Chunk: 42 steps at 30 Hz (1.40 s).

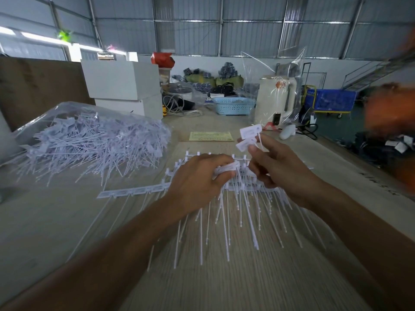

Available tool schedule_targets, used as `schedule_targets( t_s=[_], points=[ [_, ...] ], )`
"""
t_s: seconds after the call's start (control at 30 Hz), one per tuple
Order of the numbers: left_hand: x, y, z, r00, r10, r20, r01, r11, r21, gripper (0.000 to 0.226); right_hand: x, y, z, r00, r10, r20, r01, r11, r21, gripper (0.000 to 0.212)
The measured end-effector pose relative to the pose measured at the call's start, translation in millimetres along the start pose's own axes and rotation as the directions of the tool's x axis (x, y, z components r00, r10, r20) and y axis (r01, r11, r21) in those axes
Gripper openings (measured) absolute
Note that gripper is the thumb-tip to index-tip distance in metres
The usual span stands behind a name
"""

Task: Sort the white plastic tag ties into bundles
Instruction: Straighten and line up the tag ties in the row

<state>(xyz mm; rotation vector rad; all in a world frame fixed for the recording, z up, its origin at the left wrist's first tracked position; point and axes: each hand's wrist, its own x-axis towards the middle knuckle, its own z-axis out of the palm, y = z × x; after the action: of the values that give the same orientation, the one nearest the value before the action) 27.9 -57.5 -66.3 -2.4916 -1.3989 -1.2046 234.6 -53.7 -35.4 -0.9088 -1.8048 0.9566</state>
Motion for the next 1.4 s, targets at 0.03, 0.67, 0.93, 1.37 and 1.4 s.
schedule_targets(
  t_s=[0.03, 0.67, 0.93, 1.37, 1.4],
  points=[
    [-0.4, 0.9, -0.2, 1.0, 0.017, -0.012, -0.017, 1.0, -0.011, 0.027, 0.5, 1.1, 0.0, 0.999, -0.003, -0.032, 0.003, 1.0, -0.008, 0.019],
    [-0.5, 12.2, -2.0, 0.986, 0.054, -0.156, -0.087, 0.973, -0.212, 0.027, -0.1, -7.1, 10.0, 0.991, 0.125, -0.058, -0.132, 0.981, -0.143, 0.044],
    [-1.5, 4.4, -2.8, 0.999, 0.041, -0.028, -0.044, 0.993, -0.11, 0.031, 0.6, -6.7, -1.0, 0.962, 0.27, -0.035, -0.262, 0.954, 0.149, 0.033],
    [4.5, -1.4, -5.9, 1.0, -0.005, -0.02, -0.001, 0.954, -0.298, 0.019, -3.5, -22.2, -0.3, 0.939, -0.344, 0.013, 0.23, 0.597, -0.768, 0.035],
    [4.0, -2.0, -5.3, 1.0, -0.023, -0.018, 0.016, 0.95, -0.313, 0.02, -4.3, -22.4, -0.2, 0.924, -0.381, 0.025, 0.252, 0.559, -0.79, 0.032]
  ],
)
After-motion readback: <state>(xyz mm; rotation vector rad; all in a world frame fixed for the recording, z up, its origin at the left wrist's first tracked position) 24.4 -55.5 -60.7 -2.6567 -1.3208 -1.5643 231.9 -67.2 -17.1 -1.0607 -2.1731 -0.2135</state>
